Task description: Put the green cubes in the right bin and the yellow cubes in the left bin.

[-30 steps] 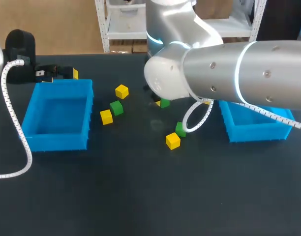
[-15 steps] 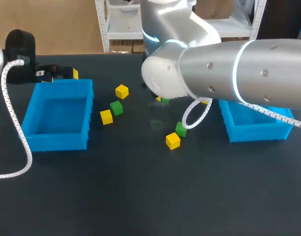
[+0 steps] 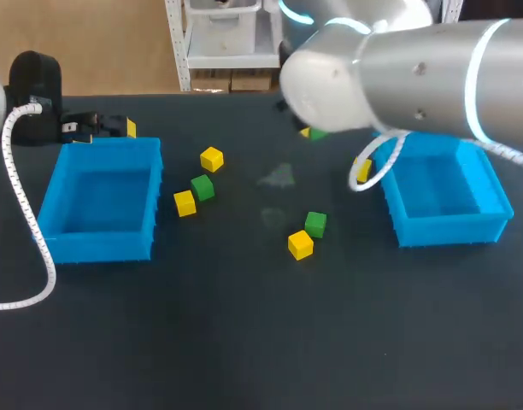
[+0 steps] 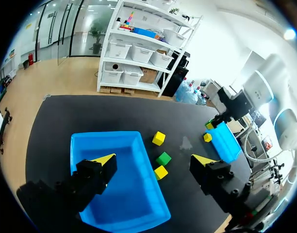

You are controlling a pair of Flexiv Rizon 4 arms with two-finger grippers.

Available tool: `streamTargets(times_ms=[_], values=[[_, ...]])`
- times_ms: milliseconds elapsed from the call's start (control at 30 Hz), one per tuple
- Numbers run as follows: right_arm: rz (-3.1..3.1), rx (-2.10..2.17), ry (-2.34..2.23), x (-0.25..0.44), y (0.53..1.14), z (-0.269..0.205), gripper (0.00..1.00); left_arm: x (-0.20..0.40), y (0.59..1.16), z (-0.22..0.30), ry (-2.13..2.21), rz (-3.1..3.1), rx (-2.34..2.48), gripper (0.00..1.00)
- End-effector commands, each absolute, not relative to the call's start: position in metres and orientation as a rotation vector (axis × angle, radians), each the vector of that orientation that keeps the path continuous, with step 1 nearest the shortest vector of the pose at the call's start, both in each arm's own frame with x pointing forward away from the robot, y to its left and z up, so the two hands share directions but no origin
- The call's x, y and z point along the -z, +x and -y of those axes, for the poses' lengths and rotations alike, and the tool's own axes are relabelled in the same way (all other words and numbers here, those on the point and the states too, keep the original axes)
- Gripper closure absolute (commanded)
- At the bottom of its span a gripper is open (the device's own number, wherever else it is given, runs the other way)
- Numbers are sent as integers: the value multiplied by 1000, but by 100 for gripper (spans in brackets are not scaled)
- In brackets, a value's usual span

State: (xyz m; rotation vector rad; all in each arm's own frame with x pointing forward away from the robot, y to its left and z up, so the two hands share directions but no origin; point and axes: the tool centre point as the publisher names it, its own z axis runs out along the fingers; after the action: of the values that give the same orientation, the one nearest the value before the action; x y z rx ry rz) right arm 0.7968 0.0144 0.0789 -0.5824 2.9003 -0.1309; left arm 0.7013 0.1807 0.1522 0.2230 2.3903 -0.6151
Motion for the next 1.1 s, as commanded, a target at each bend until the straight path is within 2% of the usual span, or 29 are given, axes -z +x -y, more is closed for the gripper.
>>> streamTargets(times_ms=[33, 267, 600, 1100], values=[[-2786, 90, -538, -100, 772, 15, 100, -151, 701, -183, 228, -2382, 625, 0], [-2772, 107, -421, -117, 762, 60, 100, -151, 701, -183, 228, -2382, 625, 0], [-2816, 149, -267, -104, 737, 122, 100, -151, 701, -183, 228, -2382, 625, 0], [-2898, 155, -116, -66, 720, 170, 100, -151, 701, -183, 228, -2382, 625, 0]])
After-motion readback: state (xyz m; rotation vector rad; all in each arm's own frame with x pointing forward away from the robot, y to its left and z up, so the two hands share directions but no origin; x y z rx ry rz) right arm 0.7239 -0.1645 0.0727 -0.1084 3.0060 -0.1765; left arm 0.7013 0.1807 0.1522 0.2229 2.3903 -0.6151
